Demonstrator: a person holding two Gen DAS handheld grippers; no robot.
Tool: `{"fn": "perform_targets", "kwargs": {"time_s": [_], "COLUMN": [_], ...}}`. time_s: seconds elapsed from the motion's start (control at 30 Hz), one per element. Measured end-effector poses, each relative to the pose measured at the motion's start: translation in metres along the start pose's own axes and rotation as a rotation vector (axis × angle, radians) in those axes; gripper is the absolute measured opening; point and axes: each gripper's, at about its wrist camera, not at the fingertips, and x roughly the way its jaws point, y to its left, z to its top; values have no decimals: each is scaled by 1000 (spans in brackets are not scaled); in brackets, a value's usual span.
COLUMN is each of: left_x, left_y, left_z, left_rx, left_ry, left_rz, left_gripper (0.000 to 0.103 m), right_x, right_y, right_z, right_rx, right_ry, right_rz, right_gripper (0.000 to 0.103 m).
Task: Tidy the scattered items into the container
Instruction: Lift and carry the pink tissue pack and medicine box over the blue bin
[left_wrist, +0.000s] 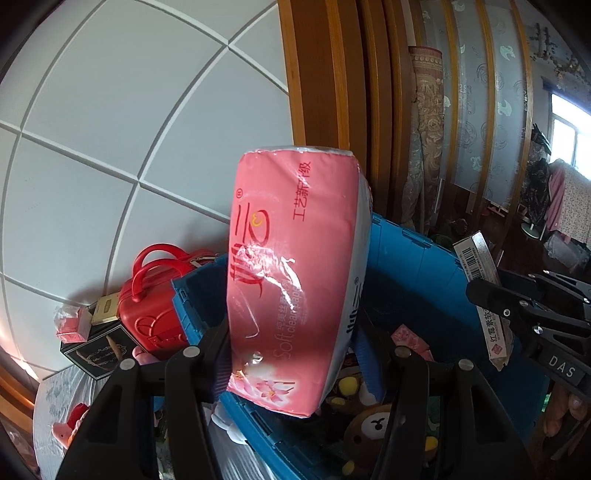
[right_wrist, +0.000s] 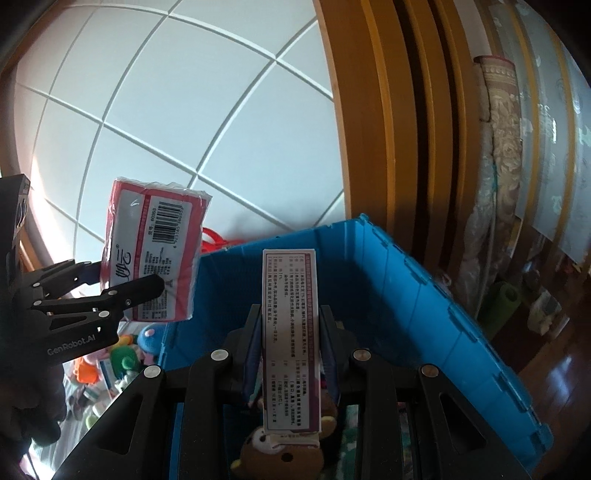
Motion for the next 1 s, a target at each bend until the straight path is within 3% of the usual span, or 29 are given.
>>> {"fn": "perform_targets", "kwargs": {"time_s": [0.53,1.0], "left_x": [37,60], "left_y": [-40,-42], "left_z": [24,34], "left_rx": [50,37], "left_ry": [29,46], "left_rz": [-58,-53], "left_gripper": [56,56], "right_x": [7,22], "right_y": [-51,-65], "right_z": [-2,4], "right_rx": [46,34], "right_ry": [42,59], "right_rz": [-62,-70], "right_gripper": [28,28]}}
